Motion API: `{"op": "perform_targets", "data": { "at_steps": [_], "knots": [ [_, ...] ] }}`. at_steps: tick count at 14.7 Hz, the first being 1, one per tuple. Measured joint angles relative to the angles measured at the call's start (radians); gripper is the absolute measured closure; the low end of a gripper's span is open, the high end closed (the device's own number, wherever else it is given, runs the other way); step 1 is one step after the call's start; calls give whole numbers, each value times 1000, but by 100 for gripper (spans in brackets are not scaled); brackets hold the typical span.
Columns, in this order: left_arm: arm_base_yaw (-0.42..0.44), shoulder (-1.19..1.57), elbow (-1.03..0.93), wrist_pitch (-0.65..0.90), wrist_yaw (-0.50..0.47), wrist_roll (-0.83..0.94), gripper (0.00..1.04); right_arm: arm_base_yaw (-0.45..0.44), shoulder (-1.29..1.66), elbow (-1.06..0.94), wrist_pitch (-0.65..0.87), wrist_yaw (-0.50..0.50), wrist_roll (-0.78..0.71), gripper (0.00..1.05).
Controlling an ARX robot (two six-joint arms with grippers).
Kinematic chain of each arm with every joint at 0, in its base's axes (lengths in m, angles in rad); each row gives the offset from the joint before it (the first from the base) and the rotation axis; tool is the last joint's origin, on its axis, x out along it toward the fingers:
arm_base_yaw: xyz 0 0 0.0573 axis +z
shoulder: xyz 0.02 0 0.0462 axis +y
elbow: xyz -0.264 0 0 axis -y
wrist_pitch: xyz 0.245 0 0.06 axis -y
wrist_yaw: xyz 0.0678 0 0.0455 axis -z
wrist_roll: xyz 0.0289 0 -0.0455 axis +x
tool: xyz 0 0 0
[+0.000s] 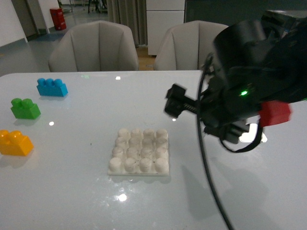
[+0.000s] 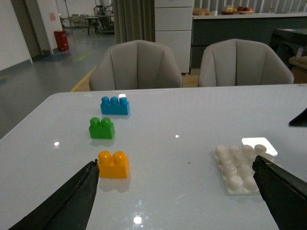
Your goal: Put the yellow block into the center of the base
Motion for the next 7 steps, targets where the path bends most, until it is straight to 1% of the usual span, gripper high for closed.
{"op": "perform_targets", "data": {
  "at_steps": [1,3,4,5,7],
  "knots": [
    [0,0,0,0,0,0,7,-60,-110,-103,70,3,-3,6],
    [0,0,0,0,0,0,7,-131,-294,-284,197,0,-16,6],
    [0,0,0,0,0,0,7,-178,-408,-385,265,-32,-8,6],
    [0,0,0,0,0,0,7,-235,-536,-481,311,-57,-8,6],
    [0,0,0,0,0,0,7,-347,-740,-624,338,-101,-9,6]
  ]
}}
